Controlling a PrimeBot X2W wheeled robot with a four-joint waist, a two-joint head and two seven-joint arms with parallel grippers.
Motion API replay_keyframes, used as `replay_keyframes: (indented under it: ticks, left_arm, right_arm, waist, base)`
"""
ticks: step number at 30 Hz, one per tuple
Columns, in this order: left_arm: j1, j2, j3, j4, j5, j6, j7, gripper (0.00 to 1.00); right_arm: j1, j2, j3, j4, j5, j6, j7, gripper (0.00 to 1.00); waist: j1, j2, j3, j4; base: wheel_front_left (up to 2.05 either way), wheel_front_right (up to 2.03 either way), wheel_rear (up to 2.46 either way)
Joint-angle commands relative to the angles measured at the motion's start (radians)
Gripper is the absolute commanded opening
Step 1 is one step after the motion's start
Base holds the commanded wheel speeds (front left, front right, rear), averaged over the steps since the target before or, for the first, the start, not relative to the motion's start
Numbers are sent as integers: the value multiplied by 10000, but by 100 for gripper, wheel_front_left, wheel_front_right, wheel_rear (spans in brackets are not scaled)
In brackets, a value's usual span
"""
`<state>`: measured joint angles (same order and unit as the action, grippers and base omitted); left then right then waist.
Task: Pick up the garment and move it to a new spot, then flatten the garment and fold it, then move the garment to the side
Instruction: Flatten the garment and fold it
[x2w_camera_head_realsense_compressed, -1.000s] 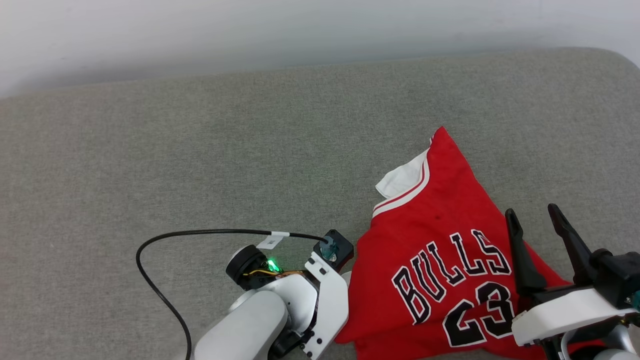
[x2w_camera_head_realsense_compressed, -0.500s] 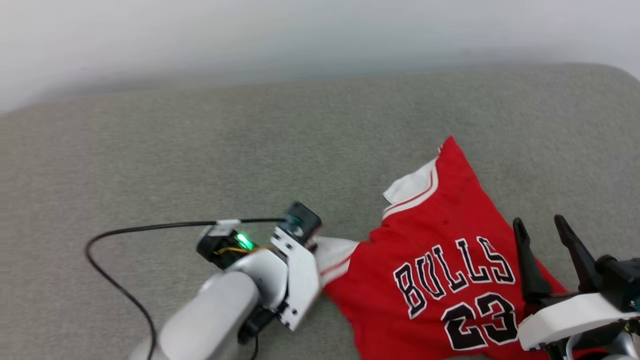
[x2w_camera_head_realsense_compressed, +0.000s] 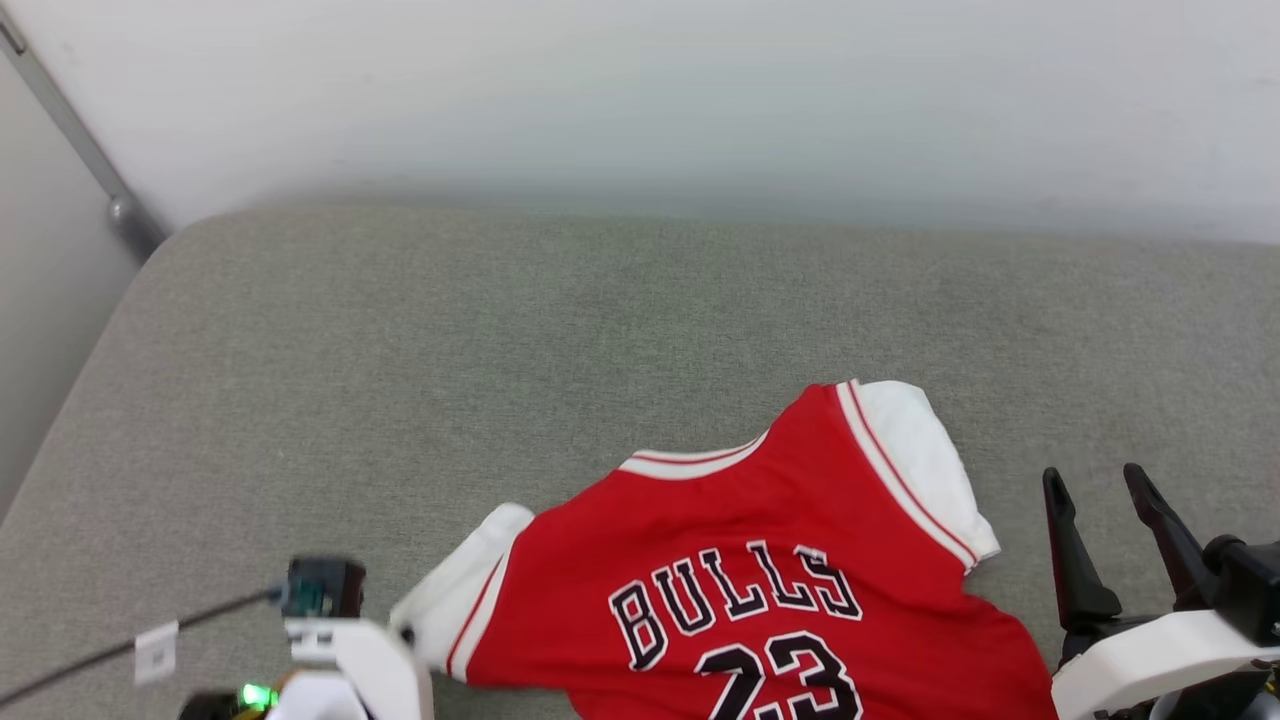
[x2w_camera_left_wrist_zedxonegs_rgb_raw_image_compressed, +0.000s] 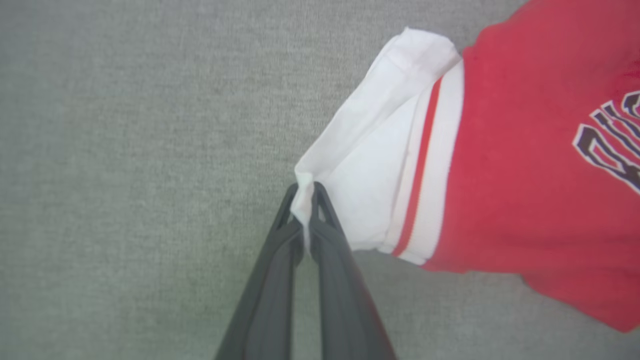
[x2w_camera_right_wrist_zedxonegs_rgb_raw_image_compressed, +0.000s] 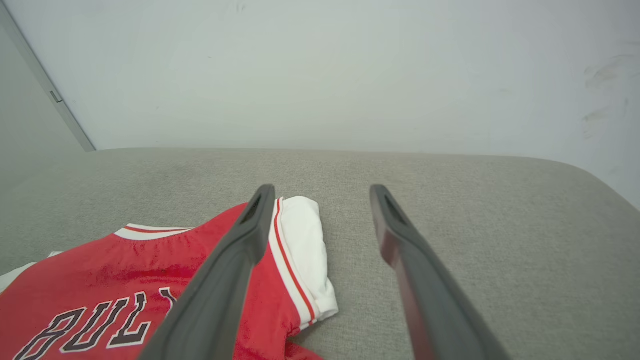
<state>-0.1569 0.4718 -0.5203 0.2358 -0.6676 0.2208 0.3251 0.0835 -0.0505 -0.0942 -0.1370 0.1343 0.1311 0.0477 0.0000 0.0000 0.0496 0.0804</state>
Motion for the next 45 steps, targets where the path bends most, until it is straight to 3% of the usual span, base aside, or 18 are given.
replay_keyframes:
  ticks: [1, 3, 4, 5, 20, 28, 31, 32, 35, 45]
  left_arm:
    - [156, -29, 68, -61, -66, 69, -82, 0]
    - [723, -137, 230, -62, -367, 220, -240, 2]
    - [935, -218, 309, -74, -444, 326, -358, 62]
    - [1092, -292, 348, -95, -498, 394, -471, 100]
    - [356, -592, 688, -1442, 1083, 651, -4378, 100]
    - [532, -712, 799, -1989, 1441, 836, -5380, 100]
    - [572, -761, 724, -2159, 1476, 883, -5402, 100]
    - [490, -794, 662, -2256, 1499, 839, -5420, 100]
    - [354, -861, 582, -2279, 1516, 806, -5389, 100]
    - [-533, -1277, 531, -2107, 1633, 436, -5710, 100]
  right_arm:
    - [80, 5, -32, -50, 51, -7, 15, 100]
    - [130, 5, -36, -51, 61, -5, 31, 100]
    - [153, 6, -35, -51, 59, -7, 40, 100]
    - [170, 5, -44, -42, 63, -7, 52, 100]
    - [469, 5, -240, -85, 90, -7, 449, 100]
    - [616, 5, -532, 184, 287, -7, 964, 100]
    - [592, 0, -1042, 694, 247, -7, 1630, 100]
    - [154, -32, -1429, 1376, 422, -5, 2290, 100]
    - [-428, -300, -1479, 2006, 738, -5, 2984, 100]
    - [-3151, -1581, 57, 3674, 1374, -5, 6387, 100]
  waist:
    - [0, 0, -55, 59]
    - [0, 0, -112, 80]
    - [0, 0, -147, 89]
    - [0, 0, -196, 97]
    - [0, 0, -816, -97]
    - [0, 0, -881, -148]
    - [0, 0, -840, -27]
    - [0, 0, -718, 169]
    - [0, 0, -487, 424]
    - [0, 0, 1059, 1329]
  base:
    - [0, 0, 0]
    - [0, 0, 0]
    - [0, 0, 0]
    - [0, 0, 0]
    - [0, 0, 0]
    - [0, 0, 0]
    - [0, 0, 0]
    - [0, 0, 0]
    - [0, 0, 0]
    - [0, 0, 0]
